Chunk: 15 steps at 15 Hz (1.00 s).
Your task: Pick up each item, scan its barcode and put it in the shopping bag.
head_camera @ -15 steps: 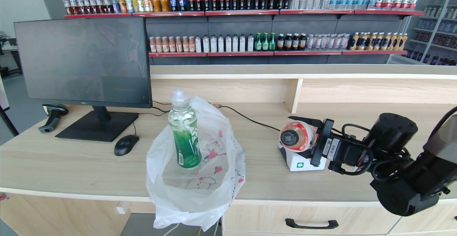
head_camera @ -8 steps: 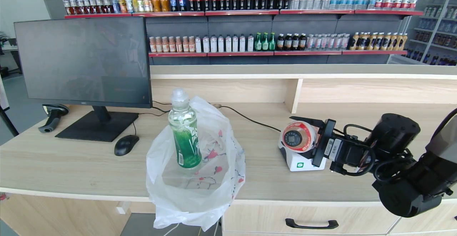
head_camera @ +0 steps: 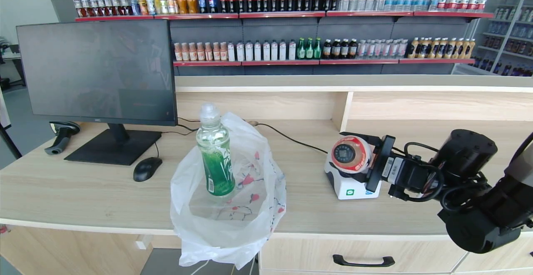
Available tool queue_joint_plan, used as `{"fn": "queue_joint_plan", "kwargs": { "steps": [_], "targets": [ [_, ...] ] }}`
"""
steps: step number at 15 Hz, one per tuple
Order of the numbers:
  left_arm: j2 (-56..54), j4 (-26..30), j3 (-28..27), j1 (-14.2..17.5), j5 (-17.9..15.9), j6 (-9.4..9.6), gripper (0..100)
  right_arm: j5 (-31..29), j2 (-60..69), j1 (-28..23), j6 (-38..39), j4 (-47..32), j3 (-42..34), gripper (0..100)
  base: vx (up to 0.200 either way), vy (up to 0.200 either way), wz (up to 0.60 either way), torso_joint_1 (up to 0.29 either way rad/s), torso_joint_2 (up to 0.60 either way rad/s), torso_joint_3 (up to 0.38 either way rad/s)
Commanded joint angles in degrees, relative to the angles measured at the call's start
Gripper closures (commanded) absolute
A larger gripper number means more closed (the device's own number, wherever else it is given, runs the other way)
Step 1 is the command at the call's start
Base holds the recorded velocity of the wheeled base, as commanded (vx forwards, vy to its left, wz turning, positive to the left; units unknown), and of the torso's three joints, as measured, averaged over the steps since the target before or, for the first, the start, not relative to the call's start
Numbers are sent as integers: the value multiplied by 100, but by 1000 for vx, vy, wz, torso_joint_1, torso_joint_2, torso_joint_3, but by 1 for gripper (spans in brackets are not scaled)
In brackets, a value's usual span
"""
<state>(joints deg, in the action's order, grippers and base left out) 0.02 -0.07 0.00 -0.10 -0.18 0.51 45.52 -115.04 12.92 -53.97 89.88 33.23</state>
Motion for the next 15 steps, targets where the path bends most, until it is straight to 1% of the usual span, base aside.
{"fn": "queue_joint_plan", "kwargs": {
  "steps": [1,2,7,12,13,15],
  "targets": [
    [-2,-1,0,1,1,2,0,-61,70,26,9,12,-18,100,0,0,0,0,0,0],
    [-2,-1,0,1,1,2,0,-228,70,44,18,12,-54,100,0,0,0,0,0,0],
    [-2,-1,0,1,1,2,0,-307,272,44,405,12,-62,100,0,0,0,0,0,0],
    [-2,-1,0,1,1,2,0,-386,738,96,1108,12,-124,100,0,0,0,0,0,0],
    [-2,-1,0,1,1,2,0,-544,826,140,1310,12,-229,100,0,0,0,0,0,0],
    [-2,-1,0,1,1,2,0,-1142,993,343,1872,12,-273,100,0,0,0,0,0,0]
  ]
}}
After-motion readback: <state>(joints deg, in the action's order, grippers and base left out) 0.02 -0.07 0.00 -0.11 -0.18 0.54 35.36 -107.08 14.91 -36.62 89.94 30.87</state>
